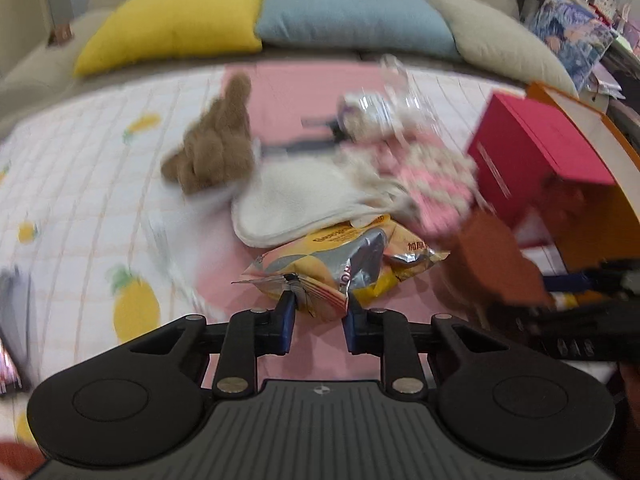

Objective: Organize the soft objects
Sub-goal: 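Grasp the brown bear sponge with the right tool while the left tool grasps the Deeyeo packet, then lift the sponge and packet and carry them over the cardboard box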

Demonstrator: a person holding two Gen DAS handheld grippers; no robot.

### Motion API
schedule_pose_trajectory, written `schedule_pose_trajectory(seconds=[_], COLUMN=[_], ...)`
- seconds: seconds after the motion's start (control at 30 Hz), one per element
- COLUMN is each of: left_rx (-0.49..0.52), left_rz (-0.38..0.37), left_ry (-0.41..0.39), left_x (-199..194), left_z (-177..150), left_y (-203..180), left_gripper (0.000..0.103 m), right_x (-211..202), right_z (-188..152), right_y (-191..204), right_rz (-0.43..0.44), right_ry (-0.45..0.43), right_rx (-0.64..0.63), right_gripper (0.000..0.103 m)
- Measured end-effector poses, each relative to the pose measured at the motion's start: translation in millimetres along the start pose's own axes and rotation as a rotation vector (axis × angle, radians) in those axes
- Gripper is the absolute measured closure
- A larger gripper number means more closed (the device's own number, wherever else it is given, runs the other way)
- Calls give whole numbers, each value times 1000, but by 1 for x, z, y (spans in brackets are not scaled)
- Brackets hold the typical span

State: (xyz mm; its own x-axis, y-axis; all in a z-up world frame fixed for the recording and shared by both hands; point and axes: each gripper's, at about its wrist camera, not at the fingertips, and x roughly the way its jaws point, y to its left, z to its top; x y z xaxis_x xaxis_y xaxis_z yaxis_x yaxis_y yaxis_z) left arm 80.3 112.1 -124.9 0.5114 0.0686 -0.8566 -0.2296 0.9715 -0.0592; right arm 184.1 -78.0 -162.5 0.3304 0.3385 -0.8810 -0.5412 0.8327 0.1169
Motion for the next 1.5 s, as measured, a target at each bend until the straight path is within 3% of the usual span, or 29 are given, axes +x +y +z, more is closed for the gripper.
schedule_pose_trajectory(seconds=[0.17, 0.27, 0.37, 0.4, 0.5, 0.57, 0.63, 0.7, 0.8, 0.9, 1.07, 1.27, 1.5], left_rx=[-27, -10, 26, 39, 89, 158, 263, 393, 520, 541, 507, 387, 290], left_rz=[-35, -92, -98, -94, -121, -147, -154, -118, -108, -160, -194, -217, -190], left_ry=[99, 163, 217, 215, 193, 163, 118, 64, 33, 64, 104, 119, 135], left_x=[-5, 1, 8, 7, -3, -12, -18, -21, -11, 6, 33, 48, 52], left_z=[-25, -34, -39, -40, -40, -38, -36, -33, -25, -20, -26, -30, -30], left_y=[-18, -28, -33, -34, -35, -37, -41, -47, -52, -52, -50, -41, -43], left_gripper=[77, 79, 77, 69, 28, 26, 19, 15, 15, 15, 15, 21, 37], right_x=[-7, -7, -9, -10, -14, -17, -19, -20, -21, -20, -15, -9, -4], right_z=[-8, -17, -24, -25, -28, -29, -29, -28, -27, -30, -33, -34, -36], right_y=[-5, -8, -7, -8, -12, -15, -15, -15, -14, -10, -8, -16, -15], right_rz=[-14, 12, -11, -13, -7, 0, 5, 3, 3, -2, -6, 34, 44], right_ry=[65, 115, 119, 124, 137, 129, 111, 95, 76, 65, 50, 59, 64], right_rx=[71, 111, 107, 112, 142, 146, 132, 117, 91, 39, -22, 24, 30], right_gripper=[37, 36, 34, 34, 32, 25, 24, 23, 23, 23, 23, 28, 32])
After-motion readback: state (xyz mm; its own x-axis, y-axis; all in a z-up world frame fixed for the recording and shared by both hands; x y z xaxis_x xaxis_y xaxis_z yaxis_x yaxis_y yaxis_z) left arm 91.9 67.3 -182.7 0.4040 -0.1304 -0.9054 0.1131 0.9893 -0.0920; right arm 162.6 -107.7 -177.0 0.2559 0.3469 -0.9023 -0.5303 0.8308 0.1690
